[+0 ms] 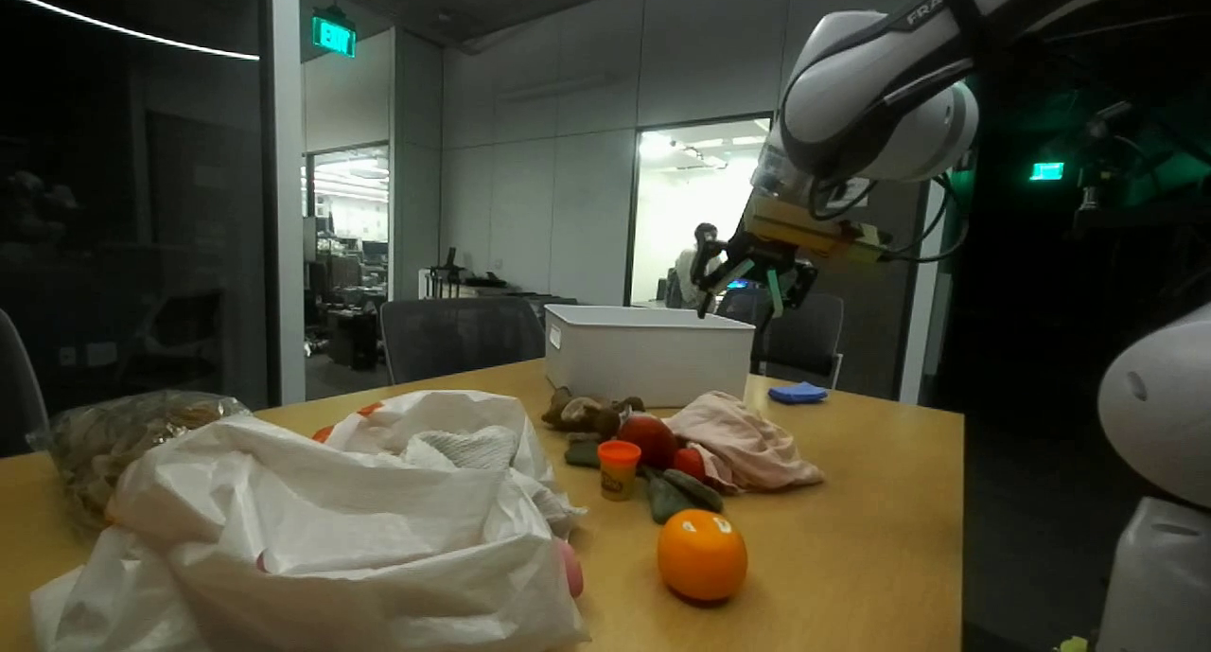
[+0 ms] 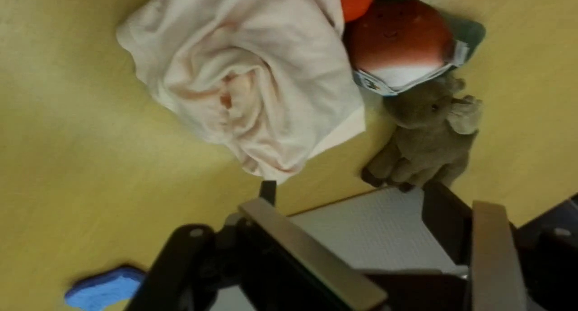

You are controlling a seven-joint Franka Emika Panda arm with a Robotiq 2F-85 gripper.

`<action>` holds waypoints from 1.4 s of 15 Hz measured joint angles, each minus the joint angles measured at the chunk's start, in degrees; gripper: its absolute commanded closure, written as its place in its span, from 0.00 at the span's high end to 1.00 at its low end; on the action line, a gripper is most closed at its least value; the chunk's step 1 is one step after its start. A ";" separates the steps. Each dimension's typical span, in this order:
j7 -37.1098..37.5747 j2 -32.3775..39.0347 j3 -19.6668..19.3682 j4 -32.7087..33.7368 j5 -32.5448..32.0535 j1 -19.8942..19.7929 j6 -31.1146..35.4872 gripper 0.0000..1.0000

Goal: Remove the items from the plastic bag and put them on the table

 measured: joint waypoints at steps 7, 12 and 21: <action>-1.97 -5.65 2.29 2.93 4.13 18.23 -1.16 1.00; -7.86 2.43 2.96 5.41 9.52 28.18 -1.00 1.00; -20.36 24.90 0.83 14.24 16.14 35.75 -2.21 1.00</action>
